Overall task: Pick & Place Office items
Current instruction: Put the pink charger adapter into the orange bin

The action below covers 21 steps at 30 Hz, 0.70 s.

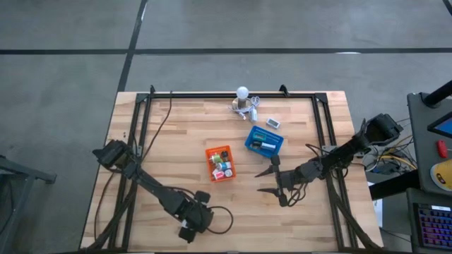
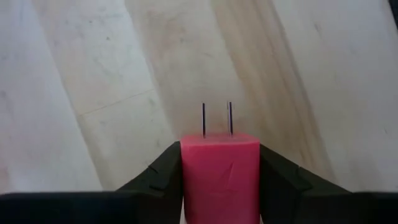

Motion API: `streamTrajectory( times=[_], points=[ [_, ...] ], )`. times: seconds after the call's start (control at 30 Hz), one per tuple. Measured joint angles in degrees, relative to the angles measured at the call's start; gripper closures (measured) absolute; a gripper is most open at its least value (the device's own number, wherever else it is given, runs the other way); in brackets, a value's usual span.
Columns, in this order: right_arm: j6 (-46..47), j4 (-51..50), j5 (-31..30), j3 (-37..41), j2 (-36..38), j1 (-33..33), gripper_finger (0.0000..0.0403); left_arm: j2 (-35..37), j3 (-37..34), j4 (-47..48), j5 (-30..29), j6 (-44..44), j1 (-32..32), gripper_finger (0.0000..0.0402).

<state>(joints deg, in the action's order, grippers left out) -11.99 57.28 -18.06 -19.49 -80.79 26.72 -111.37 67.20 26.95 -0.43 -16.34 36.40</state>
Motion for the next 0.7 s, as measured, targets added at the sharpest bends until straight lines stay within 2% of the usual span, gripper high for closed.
streamTrajectory(
  times=[0.27, 0.4, 0.53, 0.7],
  points=[
    [0.25, -0.02, 0.0, 0.0, 0.0, 0.0, 0.0177, 0.11, -0.66, -0.74, 0.21, 2.43, 0.66, 0.0257],
    [0.44, -0.13, 0.0, 0.0, 0.0, 0.0, 0.0177, 0.75, -2.94, -3.42, -2.48, 0.63, 0.99, 0.0257],
    [0.46, -0.5, 0.0, 0.0, -0.02, 0.0, 0.0177, 3.42, -8.43, -12.85, -5.39, 0.26, 1.05, 0.0257],
    [0.46, -0.5, 0.05, 0.02, -0.02, 0.0, 0.0177, 10.15, -18.59, -28.41, -15.43, 3.03, 0.93, 0.0257]
  ],
)
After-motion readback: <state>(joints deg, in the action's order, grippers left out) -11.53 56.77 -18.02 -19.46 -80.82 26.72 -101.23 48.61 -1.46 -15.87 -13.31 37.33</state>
